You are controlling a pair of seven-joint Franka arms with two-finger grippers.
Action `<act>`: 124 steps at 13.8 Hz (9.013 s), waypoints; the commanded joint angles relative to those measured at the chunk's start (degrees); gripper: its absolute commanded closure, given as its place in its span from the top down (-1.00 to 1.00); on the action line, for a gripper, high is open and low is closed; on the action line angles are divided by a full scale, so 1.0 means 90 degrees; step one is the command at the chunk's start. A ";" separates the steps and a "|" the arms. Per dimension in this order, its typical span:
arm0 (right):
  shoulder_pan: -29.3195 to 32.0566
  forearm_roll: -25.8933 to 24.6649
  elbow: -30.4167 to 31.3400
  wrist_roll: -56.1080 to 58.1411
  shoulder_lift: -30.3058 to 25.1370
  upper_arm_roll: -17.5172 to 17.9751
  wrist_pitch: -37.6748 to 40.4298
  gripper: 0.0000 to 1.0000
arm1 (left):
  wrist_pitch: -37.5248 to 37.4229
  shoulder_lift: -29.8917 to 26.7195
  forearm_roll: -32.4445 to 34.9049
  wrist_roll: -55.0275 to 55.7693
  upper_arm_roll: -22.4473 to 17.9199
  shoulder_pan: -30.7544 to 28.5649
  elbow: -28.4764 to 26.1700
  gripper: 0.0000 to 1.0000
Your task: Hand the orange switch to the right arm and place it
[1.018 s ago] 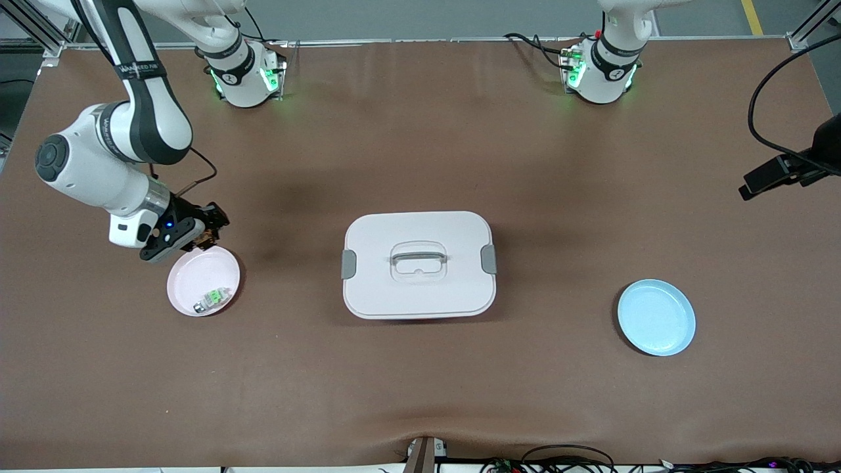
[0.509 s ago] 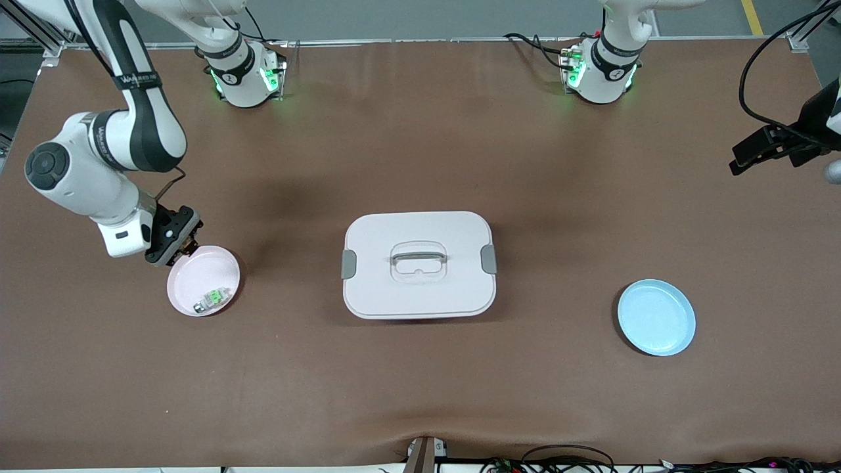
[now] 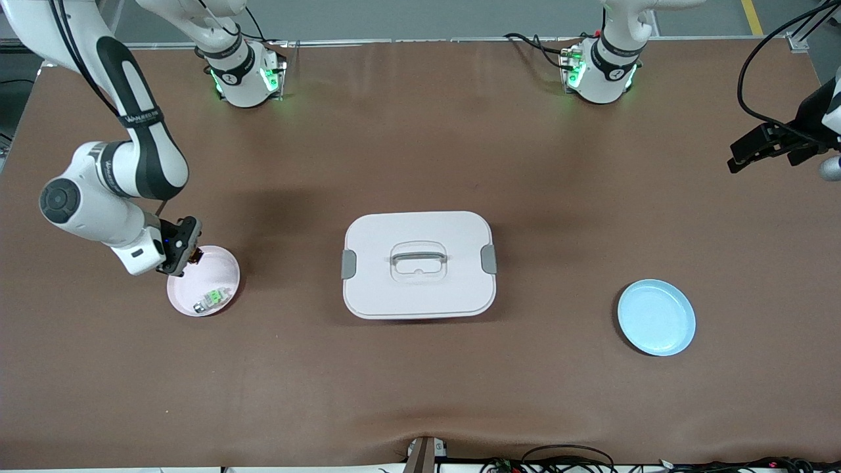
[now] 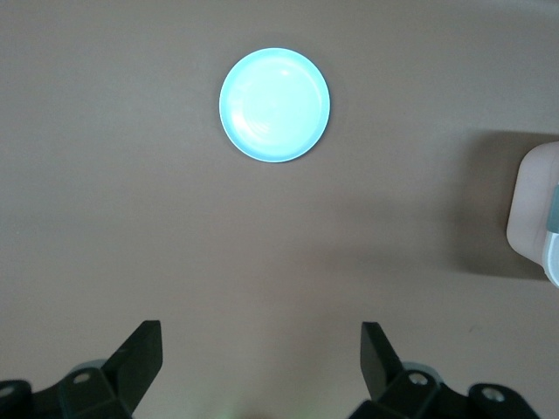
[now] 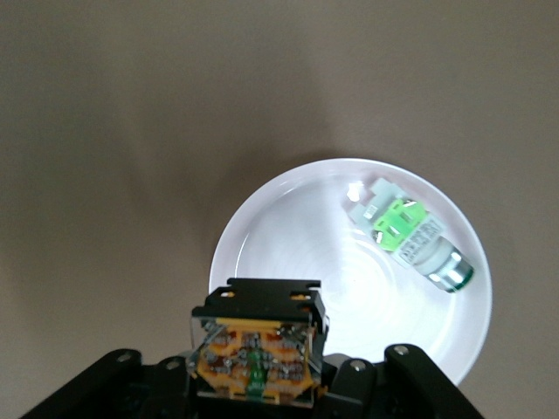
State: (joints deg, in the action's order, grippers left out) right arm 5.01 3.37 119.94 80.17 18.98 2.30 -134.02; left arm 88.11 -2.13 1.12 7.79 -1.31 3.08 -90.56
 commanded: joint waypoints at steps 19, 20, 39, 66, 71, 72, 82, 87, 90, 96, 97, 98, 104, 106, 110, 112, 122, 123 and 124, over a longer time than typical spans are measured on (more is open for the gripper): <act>0.0450 -0.0960 -0.1246 0.0487 0.1700 0.0106 0.0038 -1.00 | 0.0034 -0.0066 -0.0066 -0.0221 -0.0050 0.0039 -0.0065 1.00; 0.0440 -0.0960 -0.1246 0.0477 0.1700 0.0106 0.0038 -1.00 | 0.0034 -0.0066 -0.0056 -0.0221 0.0018 0.0029 -0.0065 1.00; 0.0372 -0.0863 -0.1363 -0.0070 0.1661 0.0125 0.0535 1.00 | -0.0112 -0.0086 -0.0086 -0.0201 0.0478 0.0000 -0.0075 1.00; -0.0234 -0.0648 -0.3754 -0.8729 -0.0234 0.0116 0.4265 1.00 | 0.0015 0.0060 -0.0076 -0.0202 0.0478 0.0049 0.0179 1.00; 0.0126 -0.0580 -0.4527 -0.8820 -0.0224 0.0125 0.4501 1.00 | -0.0005 0.0071 -0.0076 -0.0172 0.0556 0.0039 0.0169 1.00; 0.0311 -0.0415 -0.4615 -0.8801 -0.0224 0.0125 0.4491 1.00 | -0.0005 0.0071 -0.0076 -0.0201 0.0556 0.0029 0.0169 1.00; 0.0450 -0.0179 -0.4684 -0.8859 -0.0810 0.0154 0.4978 1.00 | -0.0268 -0.0007 -0.0086 -0.0202 0.0556 -0.0010 0.0179 1.00; 0.0391 -0.0189 -0.4674 -0.9835 -0.0956 0.0184 0.5428 1.00 | -0.0327 -0.0046 -0.0086 -0.0202 0.0556 -0.0020 0.0131 1.00; 0.0469 -0.0111 -0.4655 -0.9768 -0.0956 0.0155 0.5613 1.00 | -0.0327 -0.0134 -0.0076 -0.0211 0.0556 -0.0020 0.0062 1.00; 0.0381 -0.0111 -0.3728 -0.9729 -0.1551 0.0184 0.5205 1.00 | -0.0308 -0.0144 -0.0066 -0.0211 0.0556 -0.0029 0.0072 1.00; 0.0381 -0.0111 -0.3649 -0.9728 -0.1601 0.0184 0.5184 1.00 | -0.0298 -0.0144 -0.0066 -0.0211 0.0546 -0.0029 0.0072 1.00; 0.0381 -0.0111 -0.3639 -0.9738 -0.1630 0.0184 0.5136 1.00 | -0.0298 -0.0164 -0.0066 -0.0211 0.0546 -0.0029 0.0072 1.00; 0.0401 -0.0004 -0.3552 -0.9787 -0.1669 0.0174 0.5009 1.00 | -0.0288 -0.0174 -0.0056 -0.0211 0.0546 -0.0039 0.0062 1.00; 0.0411 0.0006 -0.3473 -0.9777 -0.1728 0.0155 0.4979 1.00 | -0.0288 -0.0183 -0.0056 -0.0211 0.0546 -0.0039 0.0062 1.00; 0.0391 0.0007 -0.3229 -0.9797 -0.2011 0.0174 0.4823 1.00 | -0.0288 -0.0193 -0.0047 -0.0211 0.0546 -0.0029 0.0033 1.00; 0.0420 0.0026 -0.3248 -0.9797 -0.2021 0.0155 0.4852 1.00 | -0.0288 -0.0193 -0.0047 -0.0211 0.0546 -0.0029 0.0023 1.00; 0.0264 -0.0101 -0.3444 -0.9719 -0.2031 0.0213 0.4911 1.00 | -0.0200 -0.0174 -0.0056 -0.0202 0.0556 -0.0020 -0.0007 1.00; 0.0254 -0.0111 -0.3444 -0.9719 -0.2031 0.0213 0.4988 1.00 | -0.0200 -0.0174 -0.0056 -0.0202 0.0556 -0.0020 0.0003 1.00; 0.0245 -0.0120 -0.3463 -0.9709 -0.2031 0.0213 0.5105 1.00 | -0.0200 -0.0174 -0.0056 -0.0202 0.0556 -0.0020 -0.0006 1.00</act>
State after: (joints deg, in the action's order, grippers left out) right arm 7.63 2.90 88.73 -7.22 1.63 4.22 -89.65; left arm 85.88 -2.52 1.12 6.78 3.58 3.08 -89.72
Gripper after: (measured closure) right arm 0.000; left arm 0.000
